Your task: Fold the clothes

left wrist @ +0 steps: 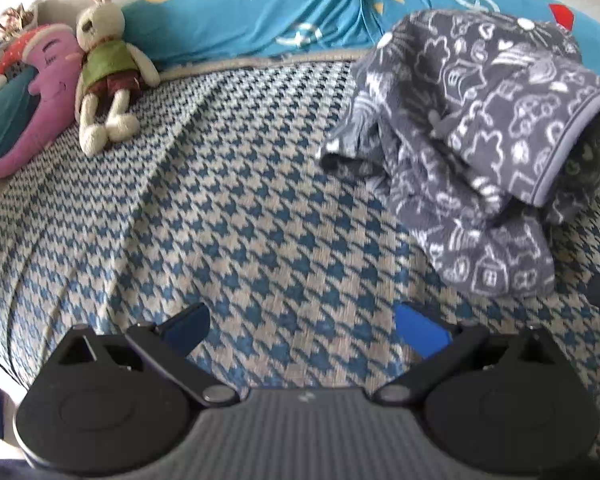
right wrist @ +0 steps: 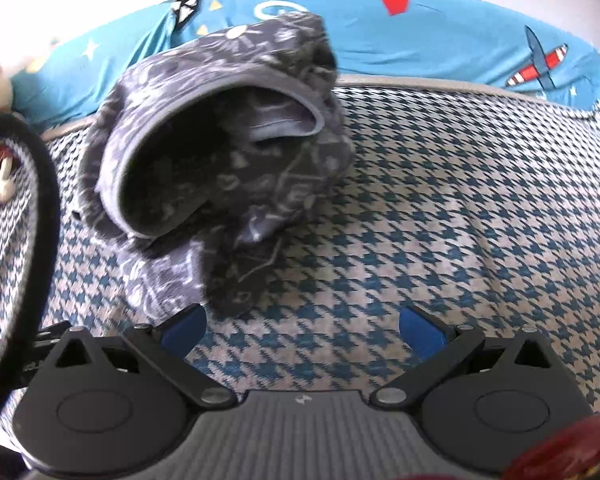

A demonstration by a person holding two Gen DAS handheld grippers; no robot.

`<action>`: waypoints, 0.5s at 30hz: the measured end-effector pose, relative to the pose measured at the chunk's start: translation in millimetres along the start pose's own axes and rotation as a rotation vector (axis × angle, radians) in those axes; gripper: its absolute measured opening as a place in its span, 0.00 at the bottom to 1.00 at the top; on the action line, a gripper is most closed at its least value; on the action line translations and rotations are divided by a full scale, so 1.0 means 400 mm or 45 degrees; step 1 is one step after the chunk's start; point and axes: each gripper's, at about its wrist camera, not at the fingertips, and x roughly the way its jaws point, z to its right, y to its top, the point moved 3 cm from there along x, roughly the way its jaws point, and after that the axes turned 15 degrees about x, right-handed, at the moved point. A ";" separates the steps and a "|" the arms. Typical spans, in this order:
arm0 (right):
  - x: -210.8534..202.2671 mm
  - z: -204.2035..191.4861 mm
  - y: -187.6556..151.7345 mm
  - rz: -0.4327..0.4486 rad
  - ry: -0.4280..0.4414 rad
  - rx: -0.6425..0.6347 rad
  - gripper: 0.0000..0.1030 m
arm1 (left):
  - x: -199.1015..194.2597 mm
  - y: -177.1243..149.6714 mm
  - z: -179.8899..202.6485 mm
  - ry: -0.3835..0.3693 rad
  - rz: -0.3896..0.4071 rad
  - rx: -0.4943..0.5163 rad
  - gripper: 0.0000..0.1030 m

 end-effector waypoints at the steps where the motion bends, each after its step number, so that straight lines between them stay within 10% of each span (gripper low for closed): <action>1: 0.001 -0.007 -0.002 -0.003 -0.003 -0.013 1.00 | 0.003 -0.002 -0.001 -0.011 -0.009 -0.001 1.00; 15: 0.013 -0.036 -0.009 -0.016 -0.020 -0.021 1.00 | 0.032 -0.031 -0.010 -0.154 -0.098 -0.008 1.00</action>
